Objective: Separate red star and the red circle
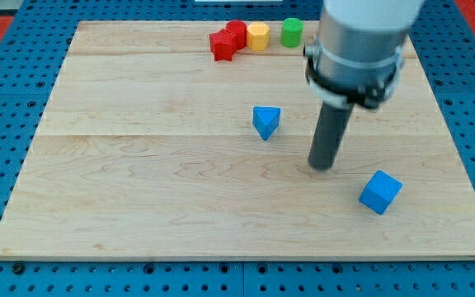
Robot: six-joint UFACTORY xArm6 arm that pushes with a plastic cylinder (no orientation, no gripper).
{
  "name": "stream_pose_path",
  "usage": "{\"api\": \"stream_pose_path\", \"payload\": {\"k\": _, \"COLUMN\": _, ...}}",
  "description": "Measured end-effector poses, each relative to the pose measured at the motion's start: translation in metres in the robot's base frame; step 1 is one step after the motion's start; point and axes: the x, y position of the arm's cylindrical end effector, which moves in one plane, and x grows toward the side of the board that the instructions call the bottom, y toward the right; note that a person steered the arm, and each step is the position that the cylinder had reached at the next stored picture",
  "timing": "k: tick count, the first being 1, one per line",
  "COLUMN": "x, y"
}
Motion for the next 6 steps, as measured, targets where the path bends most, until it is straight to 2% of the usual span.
{"api": "stream_pose_path", "payload": {"k": 1, "x": -0.073, "y": 0.022}}
{"api": "stream_pose_path", "payload": {"k": 2, "x": -0.143, "y": -0.019}}
{"api": "stream_pose_path", "payload": {"k": 3, "x": -0.18, "y": -0.033}}
{"api": "stream_pose_path", "payload": {"k": 4, "x": -0.211, "y": -0.112}}
{"api": "stream_pose_path", "payload": {"k": 6, "x": -0.181, "y": -0.198}}
